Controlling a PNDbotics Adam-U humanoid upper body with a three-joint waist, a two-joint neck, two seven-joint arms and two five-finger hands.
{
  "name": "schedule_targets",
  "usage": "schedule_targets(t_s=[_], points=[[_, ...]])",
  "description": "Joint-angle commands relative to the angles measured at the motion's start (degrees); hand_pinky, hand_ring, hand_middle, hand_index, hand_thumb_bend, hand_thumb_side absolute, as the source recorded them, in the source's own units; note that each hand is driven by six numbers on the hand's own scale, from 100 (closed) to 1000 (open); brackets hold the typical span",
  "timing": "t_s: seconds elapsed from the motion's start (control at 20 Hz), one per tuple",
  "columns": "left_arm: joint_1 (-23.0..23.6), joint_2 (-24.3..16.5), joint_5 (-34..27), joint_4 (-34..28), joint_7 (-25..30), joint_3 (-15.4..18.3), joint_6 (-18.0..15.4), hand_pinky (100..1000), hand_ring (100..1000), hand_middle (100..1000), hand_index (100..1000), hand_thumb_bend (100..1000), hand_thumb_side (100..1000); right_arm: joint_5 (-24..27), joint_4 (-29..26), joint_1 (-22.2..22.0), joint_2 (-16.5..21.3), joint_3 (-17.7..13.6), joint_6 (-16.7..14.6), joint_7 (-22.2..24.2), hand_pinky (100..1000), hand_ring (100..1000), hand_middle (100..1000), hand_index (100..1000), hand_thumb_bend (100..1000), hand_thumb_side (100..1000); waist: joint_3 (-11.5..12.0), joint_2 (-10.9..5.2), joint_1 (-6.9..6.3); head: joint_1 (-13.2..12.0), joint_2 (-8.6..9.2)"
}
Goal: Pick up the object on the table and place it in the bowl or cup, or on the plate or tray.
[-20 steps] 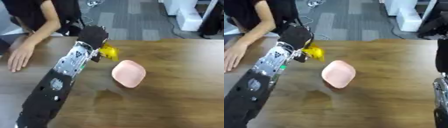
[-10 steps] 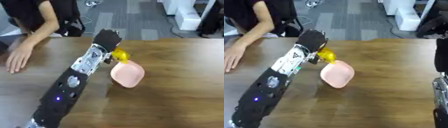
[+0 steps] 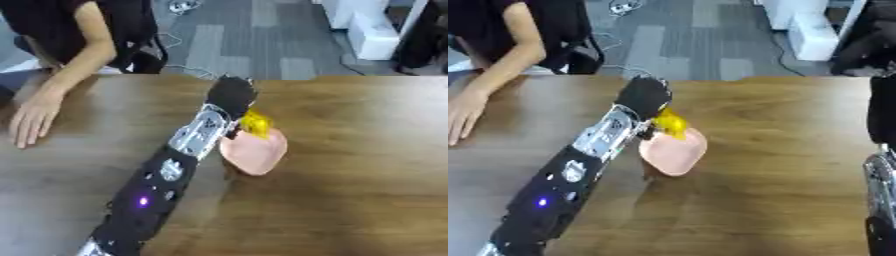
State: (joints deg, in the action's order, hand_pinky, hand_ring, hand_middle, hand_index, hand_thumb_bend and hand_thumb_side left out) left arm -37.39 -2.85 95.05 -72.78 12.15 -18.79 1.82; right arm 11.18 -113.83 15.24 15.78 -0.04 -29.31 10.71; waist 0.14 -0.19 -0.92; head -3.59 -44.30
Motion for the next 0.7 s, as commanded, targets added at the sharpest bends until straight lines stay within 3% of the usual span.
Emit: schedule_targets(t_s=[0.05, 0.2, 0.35, 0.4, 0.45, 0.5, 0.7], points=[[-1.0, 0.7, -1.0, -0.3, -2.5, -0.3, -0.2, 136, 362, 413, 433, 248, 100, 0.3, -0.8, 1.0, 0.7, -0.2, -0.1, 0.3, 419, 521, 738, 697, 100, 1000, 0.0, -0.36, 0.01, 0.3, 0.18], [-0.7, 1.3, -1.6, 0.2, -3.5, -0.7, -0.6, 241, 455, 548, 543, 253, 100, 0.3, -0.8, 1.0, 0.7, -0.2, 0.0, 0.3, 420, 521, 738, 698, 100, 1000, -0.1, -0.38, -0.03, 0.8, 0.18], [-0.5, 1.4, -1.9, 0.5, -4.0, -0.9, -1.1, 292, 505, 611, 609, 288, 127, 0.3, -0.8, 1.1, 0.7, -0.2, 0.0, 0.3, 420, 521, 738, 698, 100, 1000, -0.1, -0.39, -0.09, 0.9, 0.18], [-0.5, 1.4, -2.1, 0.5, -4.0, -1.0, -1.7, 320, 534, 628, 638, 352, 283, 0.3, -0.8, 1.1, 0.7, -0.2, 0.0, 0.3, 420, 521, 738, 698, 100, 1000, -0.2, -0.39, -0.11, 0.9, 0.18], [-0.5, 1.4, -2.3, 0.6, -4.0, -1.1, -2.4, 309, 521, 621, 624, 331, 206, 0.3, -0.8, 1.1, 0.7, -0.2, 0.0, 0.3, 420, 521, 738, 698, 100, 1000, -0.2, -0.39, -0.12, 0.9, 0.18], [-0.5, 1.4, -2.5, 0.7, -3.9, -1.1, -3.1, 357, 571, 653, 670, 406, 371, 0.3, -0.8, 1.1, 0.7, -0.2, 0.0, 0.3, 420, 521, 732, 698, 100, 1000, -0.2, -0.39, -0.13, 0.9, 0.18], [-0.7, 1.2, -2.9, 1.1, -2.9, -1.1, -5.2, 397, 595, 681, 695, 461, 384, 0.3, -0.8, 1.1, 0.7, -0.2, 0.0, 0.4, 420, 521, 724, 697, 100, 1000, -0.2, -0.38, -0.13, 0.8, 0.18]])
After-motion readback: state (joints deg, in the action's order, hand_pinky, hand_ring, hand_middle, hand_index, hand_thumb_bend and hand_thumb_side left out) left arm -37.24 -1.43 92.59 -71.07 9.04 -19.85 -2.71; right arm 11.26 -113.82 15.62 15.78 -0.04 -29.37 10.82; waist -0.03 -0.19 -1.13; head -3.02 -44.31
